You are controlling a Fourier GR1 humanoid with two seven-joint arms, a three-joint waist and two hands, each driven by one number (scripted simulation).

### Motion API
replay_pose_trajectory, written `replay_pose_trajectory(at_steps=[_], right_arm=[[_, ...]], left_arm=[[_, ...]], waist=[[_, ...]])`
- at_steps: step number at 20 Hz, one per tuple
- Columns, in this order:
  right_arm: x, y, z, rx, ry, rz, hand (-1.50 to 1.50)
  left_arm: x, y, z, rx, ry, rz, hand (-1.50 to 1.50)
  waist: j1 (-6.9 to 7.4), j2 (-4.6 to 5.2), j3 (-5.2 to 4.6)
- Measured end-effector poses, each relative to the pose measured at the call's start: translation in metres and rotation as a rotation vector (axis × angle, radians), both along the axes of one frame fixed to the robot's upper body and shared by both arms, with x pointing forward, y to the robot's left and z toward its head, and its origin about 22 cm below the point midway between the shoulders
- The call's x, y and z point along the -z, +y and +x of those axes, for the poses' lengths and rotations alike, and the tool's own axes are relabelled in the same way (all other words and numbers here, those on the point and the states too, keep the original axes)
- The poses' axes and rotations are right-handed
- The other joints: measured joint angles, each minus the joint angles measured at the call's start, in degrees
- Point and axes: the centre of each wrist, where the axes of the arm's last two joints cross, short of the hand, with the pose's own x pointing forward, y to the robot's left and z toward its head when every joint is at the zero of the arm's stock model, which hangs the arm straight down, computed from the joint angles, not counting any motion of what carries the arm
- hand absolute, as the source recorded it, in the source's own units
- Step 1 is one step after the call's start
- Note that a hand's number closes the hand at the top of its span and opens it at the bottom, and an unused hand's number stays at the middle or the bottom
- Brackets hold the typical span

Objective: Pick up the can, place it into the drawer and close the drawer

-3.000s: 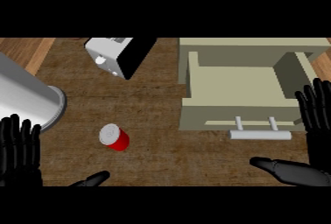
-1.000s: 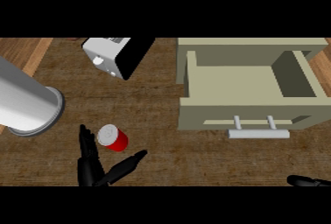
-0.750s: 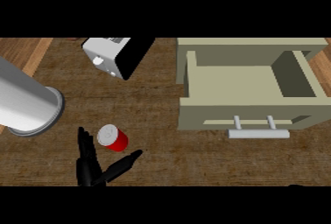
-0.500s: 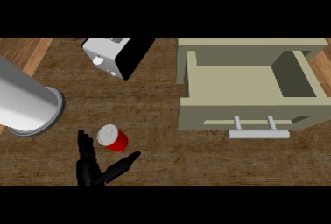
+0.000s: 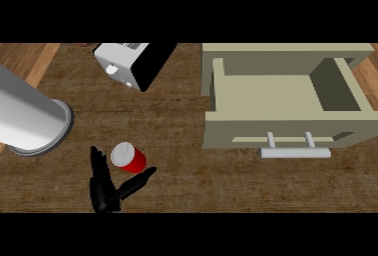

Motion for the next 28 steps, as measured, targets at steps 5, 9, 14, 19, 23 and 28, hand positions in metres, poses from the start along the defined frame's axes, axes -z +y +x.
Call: replay_pose_trajectory(at_steps=[5,9,14,19,23,28], right_arm=[[-0.004,-0.002,0.005,-0.002,-0.006,0.002,-1.50],[-0.002,0.001,0.005,0.002,-0.005,-0.002,-1.50],[-0.002,-0.002,0.010,0.001,-0.010,-0.011,-1.50],[-0.003,-0.005,0.002,0.003,-0.016,-0.007,-1.50],[-0.001,-0.002,0.010,0.003,-0.021,-0.012,-1.50],[-0.004,-0.003,0.013,0.016,-0.022,-0.020,-1.50]], left_arm=[[0.013,0.009,0.006,0.013,-0.007,-0.004,-1.50],[0.014,0.012,0.017,0.036,-0.017,-0.003,-1.50],[0.014,0.012,0.040,0.116,-0.024,-0.020,-1.50],[0.017,0.010,0.051,0.176,-0.054,-0.063,1.50],[0.019,0.011,0.061,0.215,-0.092,-0.085,1.50],[0.007,0.006,0.079,0.264,-0.131,-0.081,1.50]], waist=[[0.03,0.00,0.00],[0.01,0.00,0.00],[-0.11,0.03,-0.01],[-0.23,0.02,0.00],[-0.19,0.04,0.00],[-0.11,0.03,0.00]])
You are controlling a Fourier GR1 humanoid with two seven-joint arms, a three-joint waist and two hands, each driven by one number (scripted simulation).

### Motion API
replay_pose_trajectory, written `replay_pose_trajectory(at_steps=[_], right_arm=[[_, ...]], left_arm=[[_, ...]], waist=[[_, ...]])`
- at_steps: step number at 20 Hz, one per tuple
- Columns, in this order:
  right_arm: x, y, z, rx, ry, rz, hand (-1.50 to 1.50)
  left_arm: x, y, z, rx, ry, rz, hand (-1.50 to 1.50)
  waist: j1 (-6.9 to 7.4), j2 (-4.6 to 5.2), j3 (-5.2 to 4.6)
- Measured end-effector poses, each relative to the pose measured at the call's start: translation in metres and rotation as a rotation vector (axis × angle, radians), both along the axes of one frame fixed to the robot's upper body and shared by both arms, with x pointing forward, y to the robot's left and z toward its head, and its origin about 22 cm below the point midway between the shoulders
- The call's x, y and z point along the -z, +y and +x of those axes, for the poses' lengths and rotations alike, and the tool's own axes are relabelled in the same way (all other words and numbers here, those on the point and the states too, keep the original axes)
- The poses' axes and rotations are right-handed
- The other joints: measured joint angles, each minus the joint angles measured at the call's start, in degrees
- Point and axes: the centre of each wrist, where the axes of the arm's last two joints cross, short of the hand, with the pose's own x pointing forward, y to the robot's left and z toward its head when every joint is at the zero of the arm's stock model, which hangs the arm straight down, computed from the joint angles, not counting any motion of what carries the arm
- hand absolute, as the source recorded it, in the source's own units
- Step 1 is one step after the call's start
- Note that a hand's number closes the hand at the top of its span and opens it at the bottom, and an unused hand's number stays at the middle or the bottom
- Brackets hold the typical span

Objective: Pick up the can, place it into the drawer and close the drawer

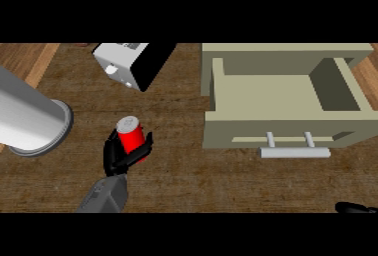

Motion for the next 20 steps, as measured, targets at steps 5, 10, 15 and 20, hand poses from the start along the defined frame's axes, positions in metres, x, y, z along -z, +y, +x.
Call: replay_pose_trajectory(at_steps=[5,10,15,20], right_arm=[[-0.001,0.005,0.000,-0.006,-0.010,-0.003,-1.50],[-0.007,-0.006,0.004,0.005,-0.016,-0.006,-1.50],[-0.007,-0.003,0.000,0.014,-0.018,-0.014,-1.50],[-0.017,-0.003,-0.002,0.027,-0.022,-0.018,-1.50]], left_arm=[[-0.013,0.016,0.022,0.162,-0.024,0.005,1.50],[-0.025,0.015,0.045,0.269,-0.053,-0.023,1.50],[-0.057,0.001,0.072,0.339,-0.075,-0.019,1.50],[-0.095,-0.021,0.092,0.410,-0.107,0.023,1.50]], waist=[[-0.48,0.17,-0.04],[-0.51,0.17,-0.04],[-0.24,0.03,-0.01],[0.13,-0.13,0.01]])
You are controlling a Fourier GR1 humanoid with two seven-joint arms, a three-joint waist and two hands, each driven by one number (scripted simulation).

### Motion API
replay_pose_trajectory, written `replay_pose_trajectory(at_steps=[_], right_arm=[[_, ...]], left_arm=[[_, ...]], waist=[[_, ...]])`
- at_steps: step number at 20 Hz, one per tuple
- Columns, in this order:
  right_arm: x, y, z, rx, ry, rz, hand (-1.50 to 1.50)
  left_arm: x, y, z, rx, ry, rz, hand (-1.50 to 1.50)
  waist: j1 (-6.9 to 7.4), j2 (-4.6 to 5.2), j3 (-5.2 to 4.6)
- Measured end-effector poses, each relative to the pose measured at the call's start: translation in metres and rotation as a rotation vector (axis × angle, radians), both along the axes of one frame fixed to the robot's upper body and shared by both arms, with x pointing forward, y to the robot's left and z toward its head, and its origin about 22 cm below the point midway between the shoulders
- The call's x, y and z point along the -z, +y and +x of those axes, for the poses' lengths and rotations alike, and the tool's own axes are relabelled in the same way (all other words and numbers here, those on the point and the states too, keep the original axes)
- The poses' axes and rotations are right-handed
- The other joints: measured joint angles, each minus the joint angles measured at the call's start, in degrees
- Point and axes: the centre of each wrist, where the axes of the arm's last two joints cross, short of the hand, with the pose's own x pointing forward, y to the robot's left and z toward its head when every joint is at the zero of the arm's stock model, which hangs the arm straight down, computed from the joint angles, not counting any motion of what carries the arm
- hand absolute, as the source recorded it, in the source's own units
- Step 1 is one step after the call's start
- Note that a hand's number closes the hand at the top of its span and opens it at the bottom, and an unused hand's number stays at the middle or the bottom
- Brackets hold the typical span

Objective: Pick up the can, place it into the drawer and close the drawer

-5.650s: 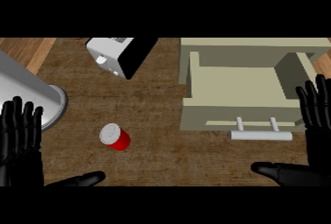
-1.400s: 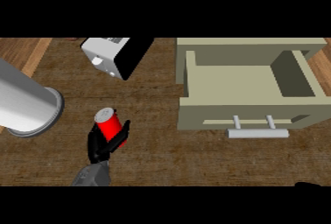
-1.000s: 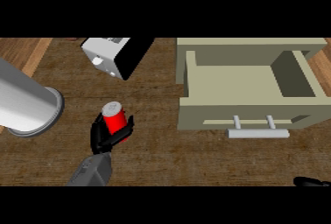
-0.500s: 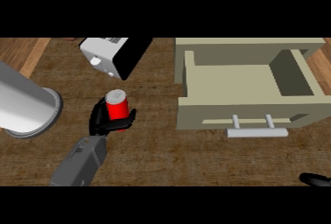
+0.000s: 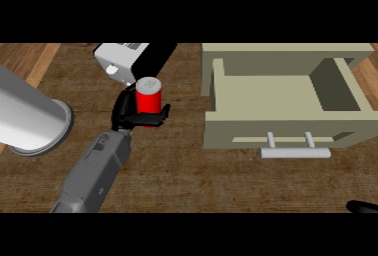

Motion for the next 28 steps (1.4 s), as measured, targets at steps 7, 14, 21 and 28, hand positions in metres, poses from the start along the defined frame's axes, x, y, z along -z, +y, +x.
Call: replay_pose_trajectory(at_steps=[7,14,21,28], right_arm=[[0.009,0.001,0.000,0.011,0.001,-0.007,-1.50],[0.004,0.002,0.000,0.015,-0.005,-0.008,-1.50],[0.002,0.007,0.001,0.006,0.000,-0.011,-1.50],[-0.006,0.003,0.004,0.003,-0.010,-0.011,-1.50]], left_arm=[[-0.074,-0.043,0.022,0.067,-0.037,0.016,1.50],[-0.151,-0.089,0.031,0.095,-0.065,0.027,1.50],[-0.209,-0.126,0.039,0.117,-0.077,0.065,1.50],[-0.250,-0.160,0.047,0.122,-0.062,0.103,1.50]], waist=[[0.12,-0.06,0.02],[-0.10,-0.02,0.02],[-0.49,0.12,0.02],[-1.27,0.32,0.03]])
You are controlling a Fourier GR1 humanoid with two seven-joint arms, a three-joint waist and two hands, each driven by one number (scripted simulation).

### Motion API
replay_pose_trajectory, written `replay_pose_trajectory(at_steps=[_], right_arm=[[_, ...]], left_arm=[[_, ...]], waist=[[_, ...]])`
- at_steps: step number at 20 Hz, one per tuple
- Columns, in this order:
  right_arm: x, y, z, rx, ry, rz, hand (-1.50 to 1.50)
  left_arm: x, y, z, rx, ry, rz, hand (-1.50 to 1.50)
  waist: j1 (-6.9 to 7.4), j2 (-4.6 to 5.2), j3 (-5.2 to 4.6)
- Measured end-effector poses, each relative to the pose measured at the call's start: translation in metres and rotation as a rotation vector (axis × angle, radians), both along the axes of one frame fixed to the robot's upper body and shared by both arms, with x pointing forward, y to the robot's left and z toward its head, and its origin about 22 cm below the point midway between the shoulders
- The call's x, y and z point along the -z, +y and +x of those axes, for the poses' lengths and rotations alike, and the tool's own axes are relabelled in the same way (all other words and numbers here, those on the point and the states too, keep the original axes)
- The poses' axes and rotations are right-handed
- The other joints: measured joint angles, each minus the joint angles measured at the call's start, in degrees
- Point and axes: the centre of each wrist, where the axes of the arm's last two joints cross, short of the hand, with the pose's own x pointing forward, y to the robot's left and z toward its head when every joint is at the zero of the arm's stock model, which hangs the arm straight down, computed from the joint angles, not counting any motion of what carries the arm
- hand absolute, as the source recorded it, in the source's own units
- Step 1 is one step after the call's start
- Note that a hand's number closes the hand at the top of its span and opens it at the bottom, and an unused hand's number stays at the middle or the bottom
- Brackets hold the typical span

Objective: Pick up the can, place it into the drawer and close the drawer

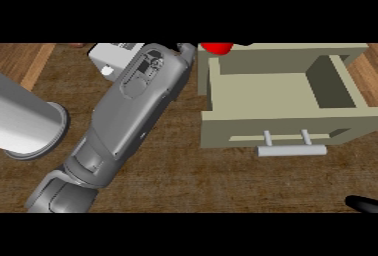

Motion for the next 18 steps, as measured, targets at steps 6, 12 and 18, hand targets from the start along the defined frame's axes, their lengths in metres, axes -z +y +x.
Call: replay_pose_trajectory(at_steps=[6,12,18], right_arm=[[-0.002,0.001,0.001,-0.003,-0.003,-0.002,-1.50],[-0.005,0.003,0.007,-0.023,-0.015,-0.001,-1.50],[-0.010,0.007,0.012,-0.045,-0.020,-0.004,-1.50]], left_arm=[[-0.023,-0.022,0.005,0.004,0.015,0.042,1.50],[-0.032,-0.036,0.009,-0.026,0.017,0.078,1.50],[-0.031,-0.041,0.012,-0.087,0.007,0.109,-1.50]], waist=[[-0.80,0.18,0.03],[-2.09,0.52,0.08],[-3.41,0.92,0.12]])
